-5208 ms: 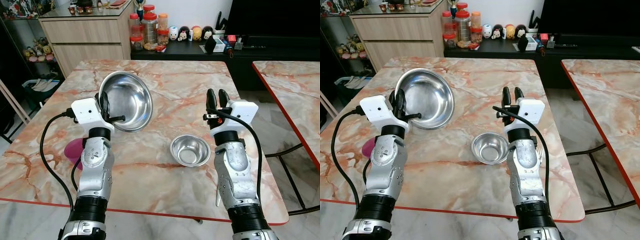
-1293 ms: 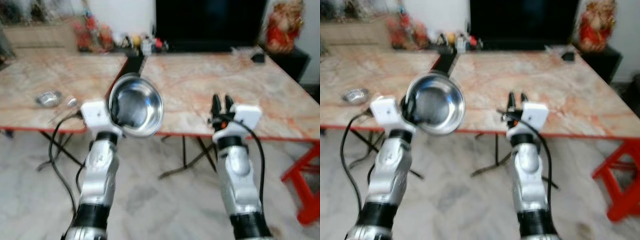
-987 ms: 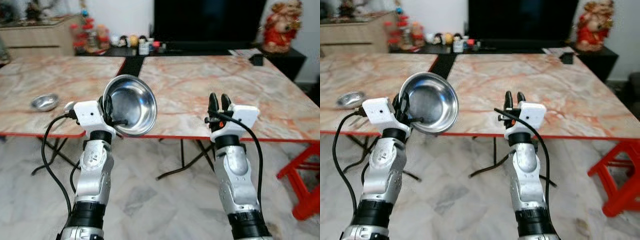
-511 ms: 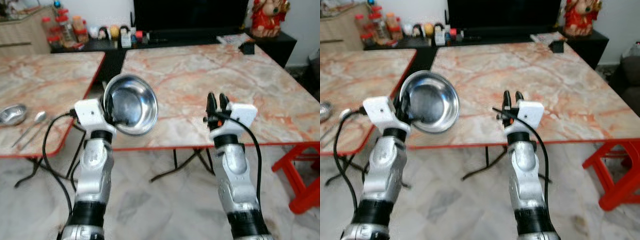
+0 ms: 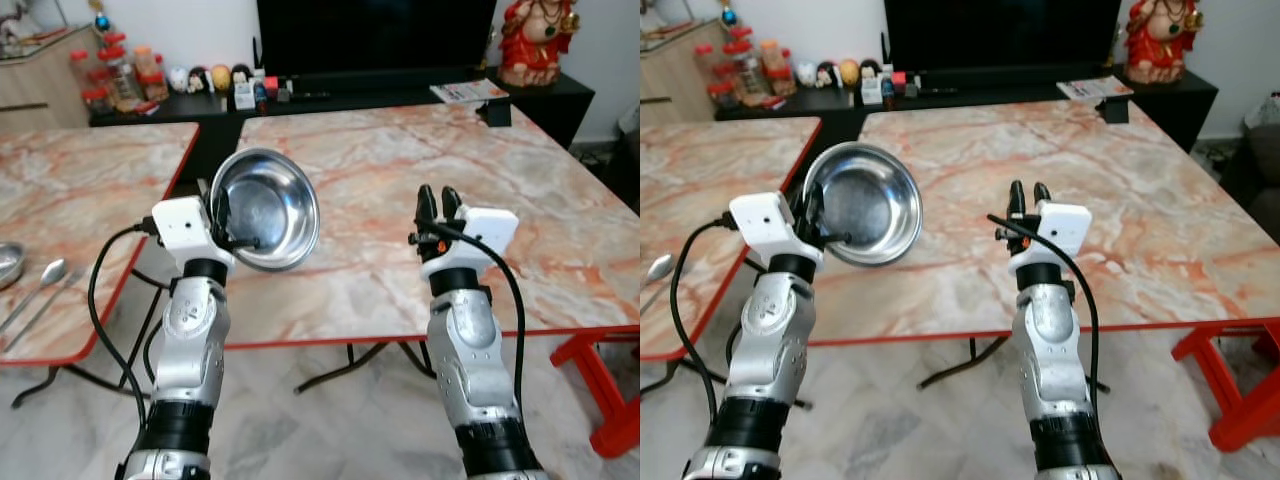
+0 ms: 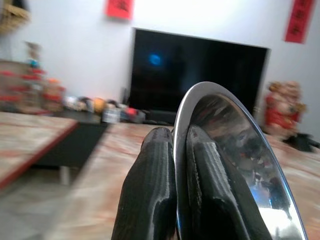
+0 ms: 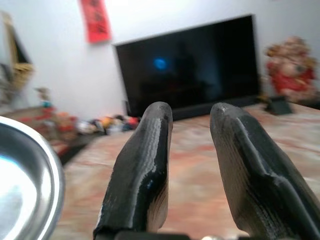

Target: Setting the table

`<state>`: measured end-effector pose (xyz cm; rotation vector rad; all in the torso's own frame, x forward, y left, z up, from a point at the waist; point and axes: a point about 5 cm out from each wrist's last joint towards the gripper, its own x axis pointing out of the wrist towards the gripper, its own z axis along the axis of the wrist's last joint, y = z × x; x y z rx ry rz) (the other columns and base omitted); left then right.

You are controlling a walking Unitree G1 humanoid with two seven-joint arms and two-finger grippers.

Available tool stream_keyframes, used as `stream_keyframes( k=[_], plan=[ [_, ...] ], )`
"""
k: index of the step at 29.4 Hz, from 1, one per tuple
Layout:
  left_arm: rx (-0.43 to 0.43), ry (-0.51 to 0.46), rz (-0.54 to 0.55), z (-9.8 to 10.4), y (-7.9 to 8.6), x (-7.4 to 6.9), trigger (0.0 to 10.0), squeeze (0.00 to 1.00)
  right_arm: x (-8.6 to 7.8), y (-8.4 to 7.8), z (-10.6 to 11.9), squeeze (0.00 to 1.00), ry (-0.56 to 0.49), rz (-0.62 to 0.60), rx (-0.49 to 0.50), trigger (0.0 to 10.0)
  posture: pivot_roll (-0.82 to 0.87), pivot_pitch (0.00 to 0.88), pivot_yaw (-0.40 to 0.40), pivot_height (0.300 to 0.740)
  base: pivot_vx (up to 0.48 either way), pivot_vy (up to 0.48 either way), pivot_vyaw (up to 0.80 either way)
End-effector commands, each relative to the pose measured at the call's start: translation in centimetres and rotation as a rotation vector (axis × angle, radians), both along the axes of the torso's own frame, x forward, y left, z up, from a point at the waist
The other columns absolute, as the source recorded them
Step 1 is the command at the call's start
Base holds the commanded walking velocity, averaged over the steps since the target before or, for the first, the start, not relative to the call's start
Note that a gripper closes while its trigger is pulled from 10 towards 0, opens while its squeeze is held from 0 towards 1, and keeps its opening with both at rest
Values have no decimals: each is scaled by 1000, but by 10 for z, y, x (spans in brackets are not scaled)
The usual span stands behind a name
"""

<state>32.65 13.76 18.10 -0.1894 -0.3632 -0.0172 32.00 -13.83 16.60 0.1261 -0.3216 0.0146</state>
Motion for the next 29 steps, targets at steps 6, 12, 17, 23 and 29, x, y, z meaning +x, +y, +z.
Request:
stream_keyframes(
  k=[6,12,17,23,29],
  plan=[
    [17,-23,-10,6,1,1,10000,0,1,4,5,0,-18,7,-7,10000,-54,0,39,740,387,0,0],
    [17,-20,-19,5,-1,0,10000,0,0,5,4,0,-15,11,-9,10000,-57,0,39,740,386,0,0],
    [23,-21,-18,4,-3,0,10000,0,0,5,3,0,-11,12,-8,10000,-53,0,36,740,126,0,0],
    [41,-2,-3,1,-2,0,10000,0,0,4,3,0,-8,10,-4,10000,-51,0,32,740,0,0,0],
    [38,-6,1,2,-2,-1,10000,0,0,5,2,0,1,11,-33,10000,-55,0,29,740,0,-125,160]
  ],
)
